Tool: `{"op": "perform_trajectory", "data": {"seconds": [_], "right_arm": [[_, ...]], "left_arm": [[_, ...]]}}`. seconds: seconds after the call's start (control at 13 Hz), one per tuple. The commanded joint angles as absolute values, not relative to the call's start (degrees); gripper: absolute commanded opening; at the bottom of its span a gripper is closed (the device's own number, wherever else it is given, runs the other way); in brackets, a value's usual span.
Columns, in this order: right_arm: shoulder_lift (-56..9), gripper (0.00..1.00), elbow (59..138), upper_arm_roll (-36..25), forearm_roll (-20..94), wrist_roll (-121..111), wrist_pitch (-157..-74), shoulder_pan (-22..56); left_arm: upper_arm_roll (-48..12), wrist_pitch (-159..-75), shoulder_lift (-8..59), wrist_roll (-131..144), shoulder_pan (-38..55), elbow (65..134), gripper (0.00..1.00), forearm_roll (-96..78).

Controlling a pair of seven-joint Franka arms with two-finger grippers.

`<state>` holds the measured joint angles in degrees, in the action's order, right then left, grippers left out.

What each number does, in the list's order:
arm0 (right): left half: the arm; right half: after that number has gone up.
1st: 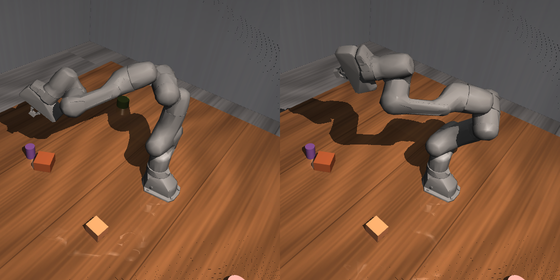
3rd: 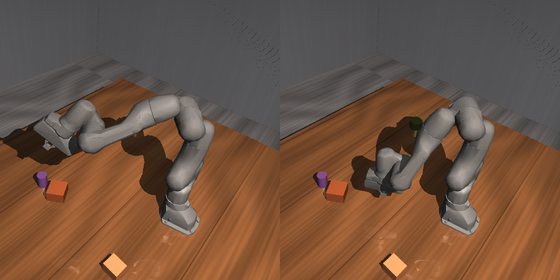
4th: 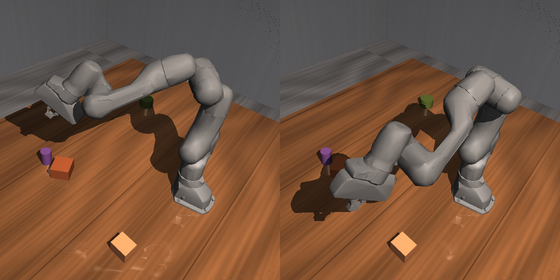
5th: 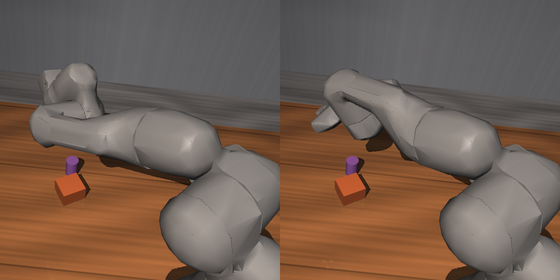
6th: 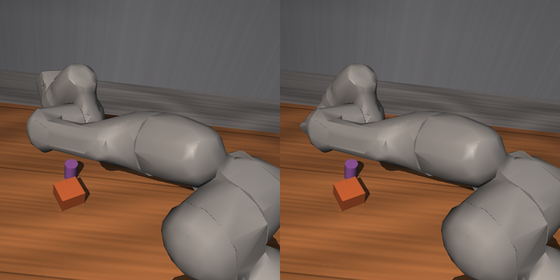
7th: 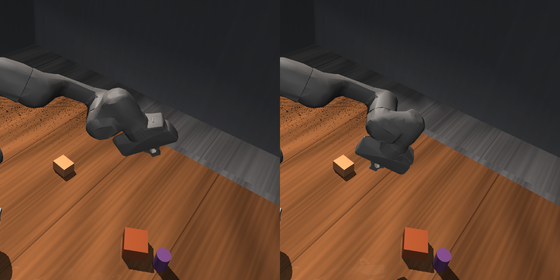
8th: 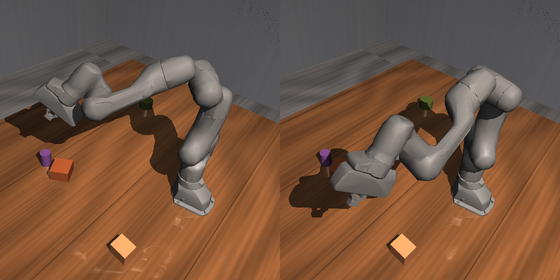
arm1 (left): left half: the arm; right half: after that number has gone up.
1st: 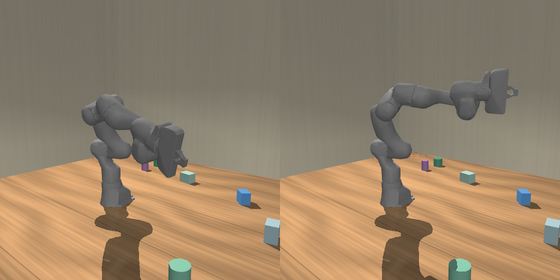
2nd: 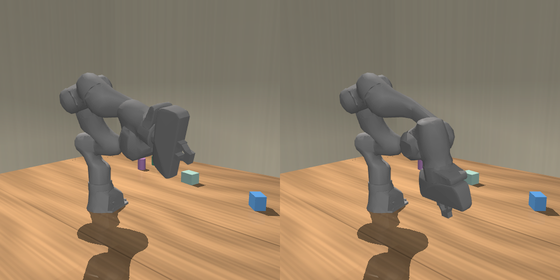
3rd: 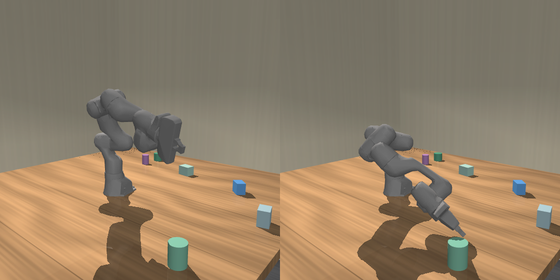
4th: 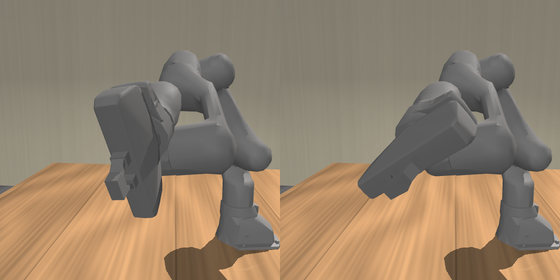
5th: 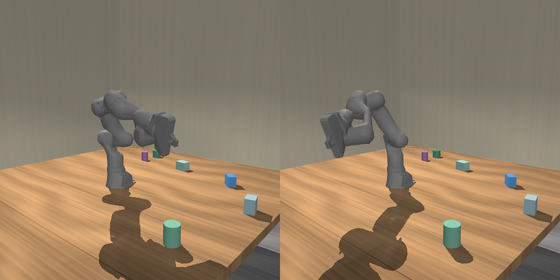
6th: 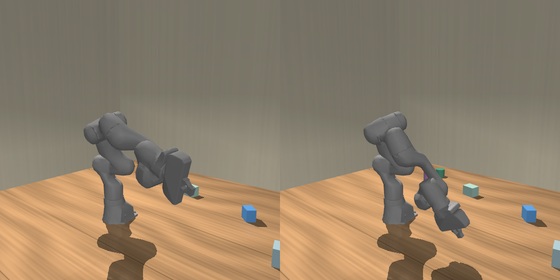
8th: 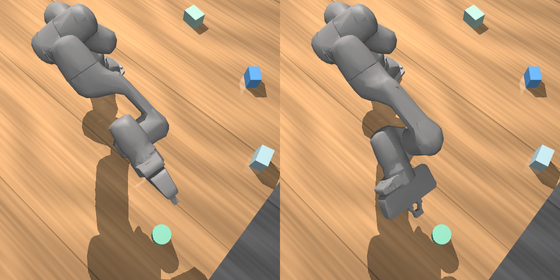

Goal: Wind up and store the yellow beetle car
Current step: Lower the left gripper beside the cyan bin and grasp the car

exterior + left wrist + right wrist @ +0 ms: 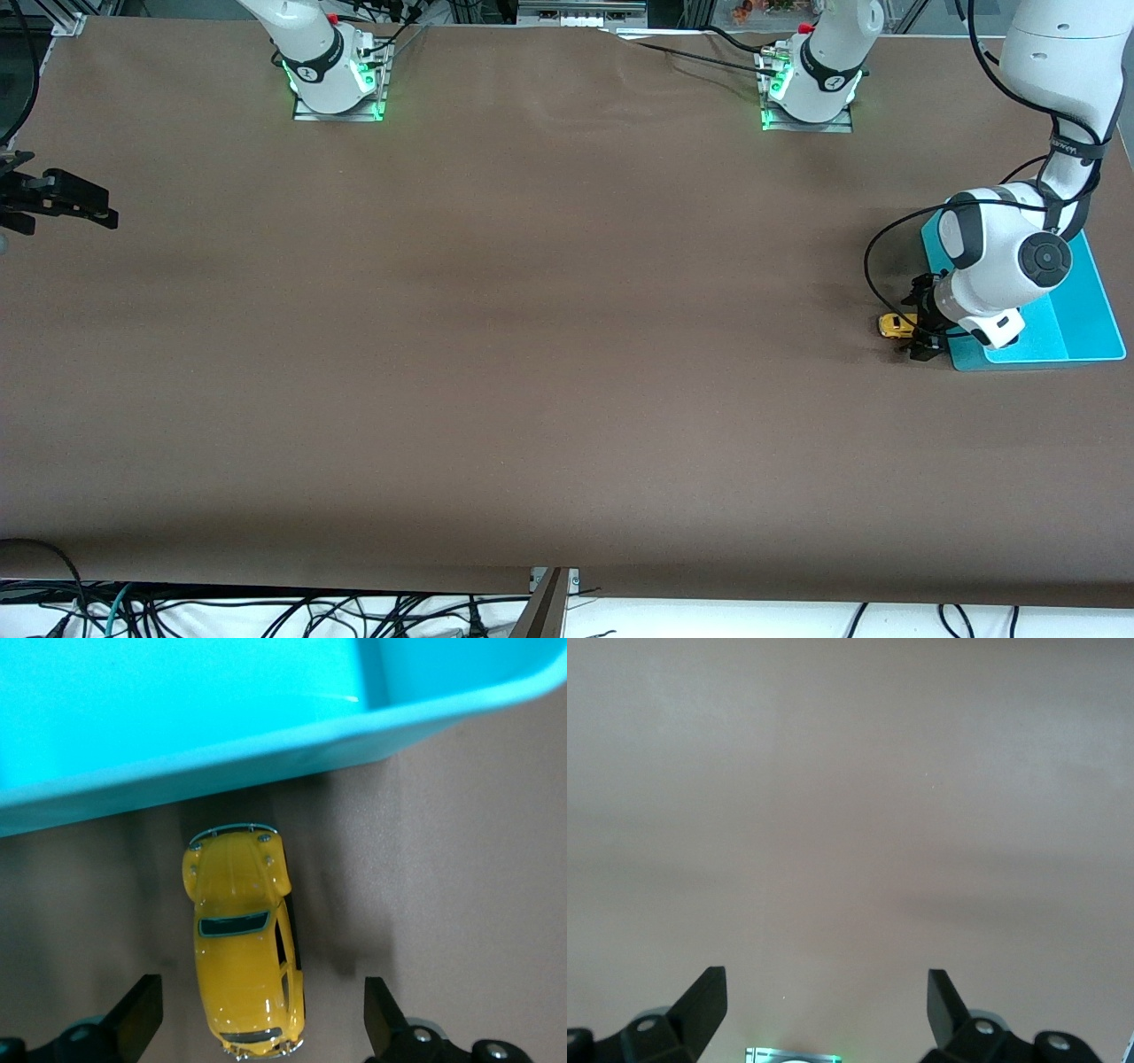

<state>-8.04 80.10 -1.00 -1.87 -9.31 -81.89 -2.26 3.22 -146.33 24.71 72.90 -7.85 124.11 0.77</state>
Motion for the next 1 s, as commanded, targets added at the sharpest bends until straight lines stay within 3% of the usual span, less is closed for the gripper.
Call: {"op": "perform_trajectory", "data": {"seconds": [0.0,0.23,0.38,0.85,0.92], "right_arm": [[-5.27,1.0,83.06,-0.88,-1.58,-8.35,-81.56,-2.46],[-5.97,1.0,82.88,-0.88,-1.23,-4.31,-81.48,-2.2],[-6.85,1.0,82.79,-0.88,-1.05,-4.57,-81.47,-2.46],[-7.38,1.0,82.62,-0.88,-1.58,-4.31,-81.83,-2.37],[-7.3,1.0,82.62,-0.88,-1.58,-4.13,-81.57,-2.46]], "left_arm": [[3.52,-148.18,23.9,74.87,-7.82,124.89,0.97,0.44],[4.04,-148.36,23.73,75.32,-8.0,124.81,0.9,0.35],[4.39,-148.36,23.91,75.32,-8.0,124.72,0.76,0.35],[4.66,-148.54,23.65,77.85,-8.0,124.11,0.05,0.35],[4.66,-147.93,23.38,80.57,-7.91,122.01,0.0,0.44]]}}
